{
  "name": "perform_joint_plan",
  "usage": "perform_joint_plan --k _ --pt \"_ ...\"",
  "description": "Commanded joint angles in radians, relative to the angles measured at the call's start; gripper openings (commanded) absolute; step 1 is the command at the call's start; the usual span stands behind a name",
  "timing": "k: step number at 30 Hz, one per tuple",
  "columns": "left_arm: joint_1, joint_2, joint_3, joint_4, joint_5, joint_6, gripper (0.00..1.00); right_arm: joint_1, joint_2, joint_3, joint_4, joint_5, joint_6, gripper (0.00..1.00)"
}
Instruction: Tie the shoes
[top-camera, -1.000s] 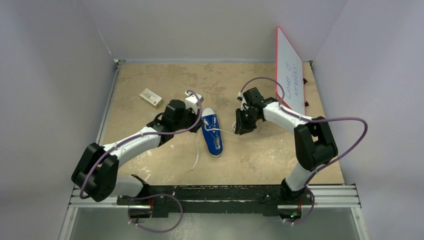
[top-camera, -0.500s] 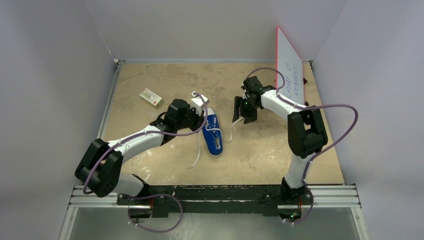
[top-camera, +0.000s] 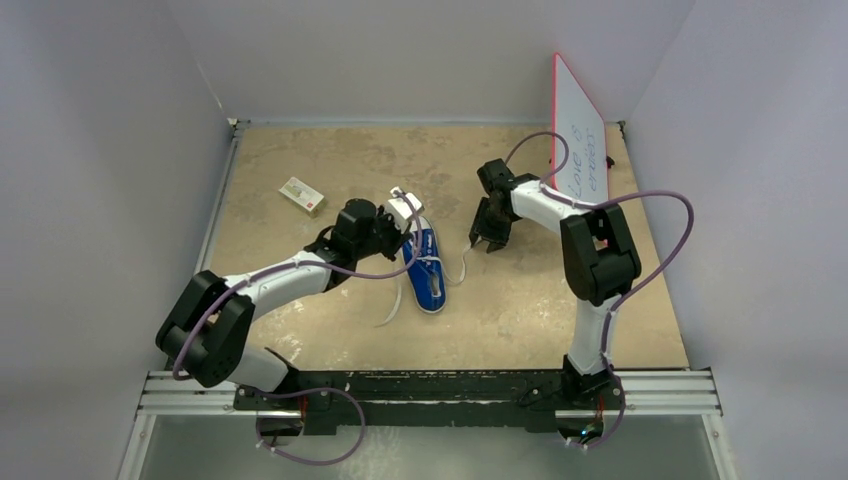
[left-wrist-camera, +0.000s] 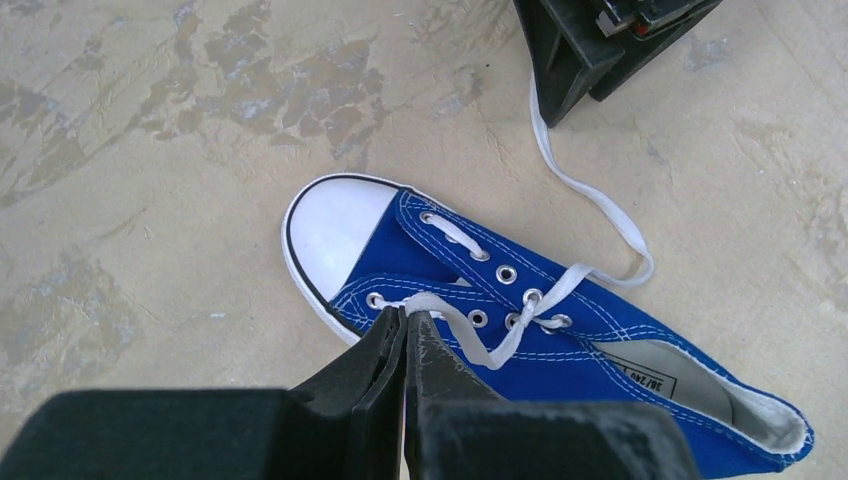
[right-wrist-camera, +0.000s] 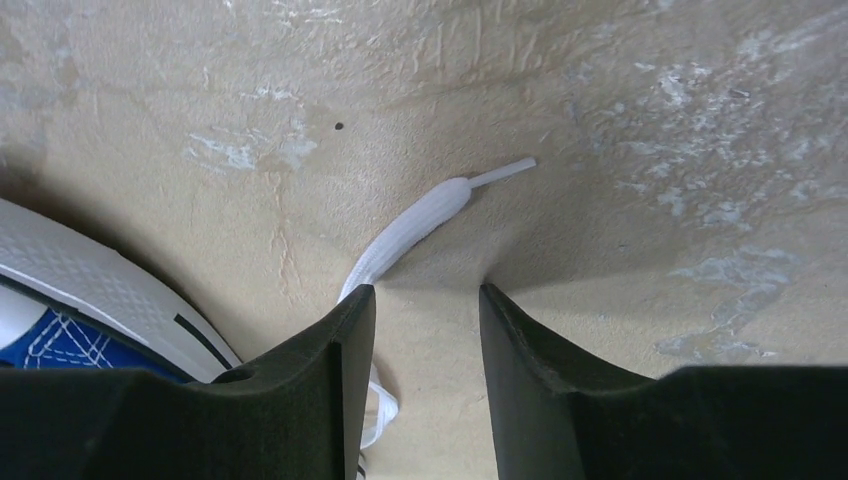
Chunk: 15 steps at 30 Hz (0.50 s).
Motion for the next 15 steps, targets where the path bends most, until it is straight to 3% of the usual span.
perform_joint_plan --k 1,4,8,10,12,15 --pt "-0.005 0.012 -0.006 0.074 0.039 0.058 0.00 0.001 0.043 0.014 0.000 0.127 0.087 0.45" --pt "-0.006 0.009 -0.020 0.092 0.049 0.026 0.00 0.003 0.068 0.025 0.005 0.138 0.098 0.39" --pt "-0.005 -0.012 -0.072 0.187 0.031 -0.022 0.00 0.003 0.084 0.033 -0.002 0.136 0.116 0.12" --pt "-0.005 -0.009 -0.084 0.223 0.023 -0.033 0.00 0.002 0.065 0.033 0.002 0.108 0.099 0.03" --pt "-0.006 0.004 -0.083 0.240 0.017 -0.029 0.00 0.001 0.042 0.047 0.014 0.115 0.051 0.04" --pt "-0.006 0.029 -0.058 0.215 0.007 -0.002 0.00 0.001 0.021 0.088 -0.026 0.119 0.006 0.18"
